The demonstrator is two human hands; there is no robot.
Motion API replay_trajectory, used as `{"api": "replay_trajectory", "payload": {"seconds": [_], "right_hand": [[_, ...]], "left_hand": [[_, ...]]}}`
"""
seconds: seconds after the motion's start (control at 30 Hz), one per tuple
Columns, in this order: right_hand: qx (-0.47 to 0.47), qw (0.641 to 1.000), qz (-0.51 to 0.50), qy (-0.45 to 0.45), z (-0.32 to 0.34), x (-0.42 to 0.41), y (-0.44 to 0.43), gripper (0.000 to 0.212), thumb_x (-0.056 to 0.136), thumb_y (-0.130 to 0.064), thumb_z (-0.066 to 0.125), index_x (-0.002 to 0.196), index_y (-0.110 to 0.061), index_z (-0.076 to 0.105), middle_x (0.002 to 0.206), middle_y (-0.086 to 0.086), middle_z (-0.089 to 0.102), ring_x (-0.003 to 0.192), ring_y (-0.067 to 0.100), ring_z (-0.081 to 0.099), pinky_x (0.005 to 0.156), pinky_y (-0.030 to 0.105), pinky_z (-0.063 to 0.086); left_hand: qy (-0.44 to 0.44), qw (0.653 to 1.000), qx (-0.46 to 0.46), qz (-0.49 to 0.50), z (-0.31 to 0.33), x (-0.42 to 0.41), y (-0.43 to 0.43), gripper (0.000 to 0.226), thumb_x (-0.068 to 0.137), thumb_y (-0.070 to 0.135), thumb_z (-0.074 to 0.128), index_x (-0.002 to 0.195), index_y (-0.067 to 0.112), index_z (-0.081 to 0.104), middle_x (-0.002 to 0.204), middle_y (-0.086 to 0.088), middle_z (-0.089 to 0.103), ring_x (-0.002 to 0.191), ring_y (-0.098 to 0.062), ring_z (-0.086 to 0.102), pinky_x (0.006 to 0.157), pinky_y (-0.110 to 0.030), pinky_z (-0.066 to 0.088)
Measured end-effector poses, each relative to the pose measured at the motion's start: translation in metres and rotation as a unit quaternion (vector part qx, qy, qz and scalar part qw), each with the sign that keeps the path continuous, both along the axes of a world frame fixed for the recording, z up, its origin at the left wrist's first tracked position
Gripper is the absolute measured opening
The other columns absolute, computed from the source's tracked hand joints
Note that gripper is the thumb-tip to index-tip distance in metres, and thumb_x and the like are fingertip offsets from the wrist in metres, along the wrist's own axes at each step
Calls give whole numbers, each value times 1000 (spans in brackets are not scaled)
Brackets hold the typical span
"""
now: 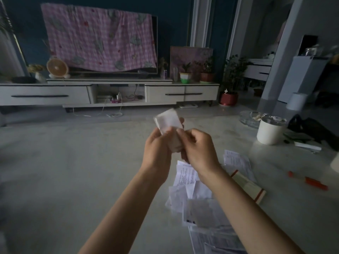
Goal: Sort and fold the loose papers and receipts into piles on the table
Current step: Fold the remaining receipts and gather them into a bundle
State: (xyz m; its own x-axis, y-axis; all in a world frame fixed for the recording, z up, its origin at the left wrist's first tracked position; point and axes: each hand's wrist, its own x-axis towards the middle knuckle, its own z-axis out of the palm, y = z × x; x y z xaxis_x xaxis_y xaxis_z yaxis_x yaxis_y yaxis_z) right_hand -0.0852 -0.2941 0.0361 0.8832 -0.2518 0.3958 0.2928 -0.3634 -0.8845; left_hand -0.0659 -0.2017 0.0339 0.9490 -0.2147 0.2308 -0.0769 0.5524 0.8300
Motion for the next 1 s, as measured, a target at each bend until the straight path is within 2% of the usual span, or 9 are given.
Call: {"api": "replay_trajectory", "payload": {"seconds": [0.07,0.2,0.37,0.47,0.6,0.67,0.73,0.87,1.0], "right_hand": [[-30,998,-4,-53,0,2,-5,32,90,-29,58,73,-1,58,52,2,53,42,10,46,44,26,36],[-62,994,15,-92,-12,-2,-5,21,87,-18,63,72,-4,63,41,-10,50,38,6,44,43,22,36],[-22,994,108,0,-25,-9,-4,13,89,-1,56,94,-3,68,52,-10,59,43,3,52,45,16,43],[15,986,141,89,-11,-14,-25,17,85,-3,62,102,-4,65,69,3,66,51,6,59,50,18,50],[-38,983,-25,177,-8,-19,-103,14,78,-8,72,83,-16,62,80,5,65,70,17,60,60,20,49],[-190,934,-132,273,-29,-20,-141,18,75,-16,76,71,-18,58,80,8,63,80,23,58,64,24,44],[-297,863,-150,381,-50,-24,-156,31,70,-35,79,69,-18,53,78,7,57,81,20,53,57,26,35],[-310,837,-170,419,-67,-31,-169,77,58,-48,83,117,-8,53,120,14,59,111,28,56,85,31,46],[-262,876,-120,387,-63,-38,-170,26,71,-26,80,63,-17,56,83,10,65,78,18,62,66,25,43]], "left_hand": [[49,995,-48,-73,4,4,4,23,96,17,41,104,10,61,101,-9,66,86,-17,62,66,-26,51],[99,986,-103,-80,0,8,5,23,98,23,38,106,13,58,91,0,70,76,-11,68,54,-22,53],[130,990,-59,-21,-11,4,0,31,98,28,38,115,9,55,104,-6,63,50,-13,61,37,-18,38],[151,985,-84,-5,-15,3,-5,32,98,23,39,125,5,45,114,-10,62,72,-18,66,46,-26,50],[194,973,-122,-25,-13,0,-11,16,99,11,36,112,9,47,89,-7,61,68,-16,66,65,-31,54],[225,964,-95,-103,-12,-11,-19,22,98,5,27,92,7,48,81,-8,54,68,-17,57,66,-28,48],[254,953,-51,-155,-15,-20,-26,26,95,1,26,83,3,49,71,-10,58,58,-18,60,57,-25,52],[258,945,20,-200,-23,-30,-38,31,90,0,23,91,-2,54,71,-12,64,54,-19,65,52,-25,54],[232,951,46,-199,-26,-29,-37,25,92,-2,30,103,-1,53,90,-15,66,78,-23,64,67,-35,54]]}}
